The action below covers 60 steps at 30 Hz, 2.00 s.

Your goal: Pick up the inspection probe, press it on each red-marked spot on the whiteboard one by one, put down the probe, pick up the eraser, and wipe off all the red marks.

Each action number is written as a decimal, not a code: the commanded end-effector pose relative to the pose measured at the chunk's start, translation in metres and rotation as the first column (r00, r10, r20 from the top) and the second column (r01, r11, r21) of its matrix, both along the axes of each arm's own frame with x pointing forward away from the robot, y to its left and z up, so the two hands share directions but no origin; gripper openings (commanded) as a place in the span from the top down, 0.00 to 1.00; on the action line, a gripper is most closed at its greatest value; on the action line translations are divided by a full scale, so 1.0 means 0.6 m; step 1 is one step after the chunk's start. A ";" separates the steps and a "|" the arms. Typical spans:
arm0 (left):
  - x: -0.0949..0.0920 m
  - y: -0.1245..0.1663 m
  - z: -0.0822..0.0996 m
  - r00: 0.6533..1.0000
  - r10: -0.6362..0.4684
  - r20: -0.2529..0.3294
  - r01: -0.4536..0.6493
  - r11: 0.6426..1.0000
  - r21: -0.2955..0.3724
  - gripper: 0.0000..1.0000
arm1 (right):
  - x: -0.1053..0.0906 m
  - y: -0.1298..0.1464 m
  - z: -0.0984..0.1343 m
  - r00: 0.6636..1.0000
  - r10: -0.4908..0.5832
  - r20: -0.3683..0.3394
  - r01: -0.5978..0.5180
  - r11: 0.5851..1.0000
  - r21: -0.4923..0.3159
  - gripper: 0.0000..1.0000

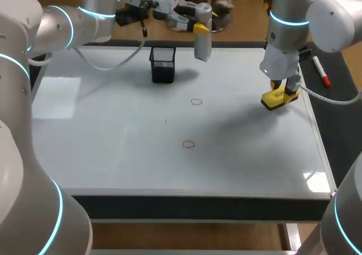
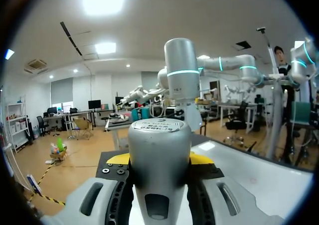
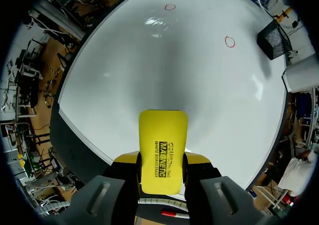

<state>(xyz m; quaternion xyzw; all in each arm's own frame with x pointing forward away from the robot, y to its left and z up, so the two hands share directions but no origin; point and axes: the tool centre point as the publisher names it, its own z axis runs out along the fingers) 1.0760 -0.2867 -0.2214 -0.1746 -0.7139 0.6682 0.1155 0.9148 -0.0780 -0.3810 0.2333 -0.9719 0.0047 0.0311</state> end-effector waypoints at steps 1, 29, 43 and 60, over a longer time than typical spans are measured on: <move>0.012 -0.001 -0.004 0.981 -0.194 -0.014 0.194 0.981 0.010 1.00 | 0.001 -0.001 0.001 1.000 0.002 0.000 -0.002 1.000 -0.003 1.00; 0.012 -0.001 -0.004 0.981 -0.194 -0.014 0.194 0.981 0.010 1.00 | 0.014 0.327 -0.006 0.762 0.647 -0.011 -0.644 0.757 -0.115 1.00; 0.012 -0.001 -0.004 0.981 -0.194 -0.014 0.194 0.981 0.010 1.00 | 0.039 0.427 -0.029 0.651 0.759 0.014 -0.754 0.649 -0.103 1.00; 0.012 -0.001 -0.004 0.981 -0.194 -0.014 0.194 0.981 0.010 1.00 | 0.057 0.467 -0.046 0.636 0.769 0.057 -0.768 0.639 -0.042 1.00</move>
